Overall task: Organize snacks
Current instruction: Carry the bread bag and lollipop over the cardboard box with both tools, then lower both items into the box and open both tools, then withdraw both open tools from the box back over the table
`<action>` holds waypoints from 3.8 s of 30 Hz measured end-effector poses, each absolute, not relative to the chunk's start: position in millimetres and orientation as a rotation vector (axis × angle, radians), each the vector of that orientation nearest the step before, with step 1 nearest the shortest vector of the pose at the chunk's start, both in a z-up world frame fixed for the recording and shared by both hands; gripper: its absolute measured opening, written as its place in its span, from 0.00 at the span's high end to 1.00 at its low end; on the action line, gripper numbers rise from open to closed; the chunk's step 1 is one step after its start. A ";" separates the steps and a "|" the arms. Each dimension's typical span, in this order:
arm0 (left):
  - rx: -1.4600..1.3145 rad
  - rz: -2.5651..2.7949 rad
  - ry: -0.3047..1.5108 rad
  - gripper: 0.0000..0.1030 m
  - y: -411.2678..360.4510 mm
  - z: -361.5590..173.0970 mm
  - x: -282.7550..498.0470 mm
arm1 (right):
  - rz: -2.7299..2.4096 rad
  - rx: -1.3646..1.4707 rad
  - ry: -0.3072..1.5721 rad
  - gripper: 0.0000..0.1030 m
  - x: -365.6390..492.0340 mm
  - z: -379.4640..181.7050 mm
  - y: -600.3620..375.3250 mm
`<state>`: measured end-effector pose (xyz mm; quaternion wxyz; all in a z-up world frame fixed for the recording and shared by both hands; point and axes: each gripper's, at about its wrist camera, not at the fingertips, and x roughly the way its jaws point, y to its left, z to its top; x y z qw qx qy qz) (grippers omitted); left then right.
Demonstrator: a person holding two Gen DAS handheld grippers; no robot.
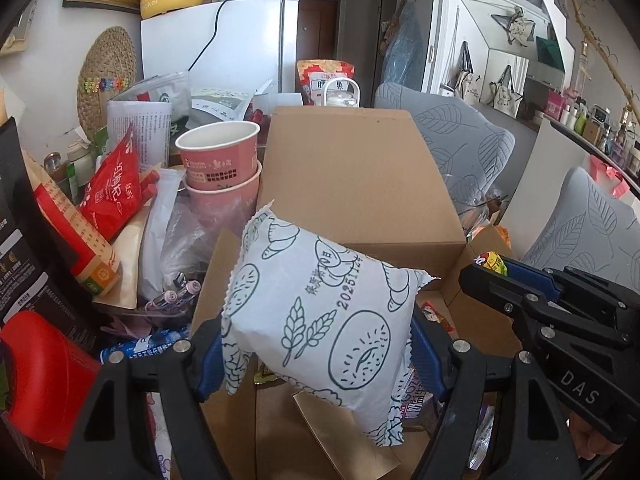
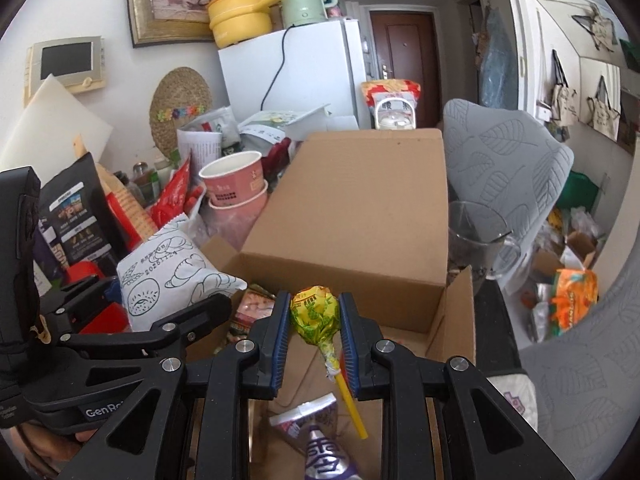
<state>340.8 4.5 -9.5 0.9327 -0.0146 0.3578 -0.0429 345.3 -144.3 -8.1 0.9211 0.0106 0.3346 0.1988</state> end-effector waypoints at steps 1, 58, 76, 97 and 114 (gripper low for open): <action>-0.021 -0.083 0.742 0.27 3.0 -13.1 342.8 | 0.399 0.022 0.705 0.77 349.0 -12.5 -145.1; 0.005 -0.004 0.634 0.19 10.0 82.4 261.9 | 0.295 -0.053 0.599 0.60 267.6 72.3 -148.9; -0.008 -0.072 0.526 0.19 10.8 123.5 156.6 | 0.326 -0.080 0.468 0.59 167.9 111.5 -154.1; 0.018 -0.124 0.534 0.12 4.5 107.5 70.4 | 0.364 -0.061 0.472 0.54 84.7 88.5 -155.7; 0.030 -0.178 0.612 0.10 2.1 71.0 40.2 | 0.377 -0.031 0.575 0.54 50.9 35.8 -160.0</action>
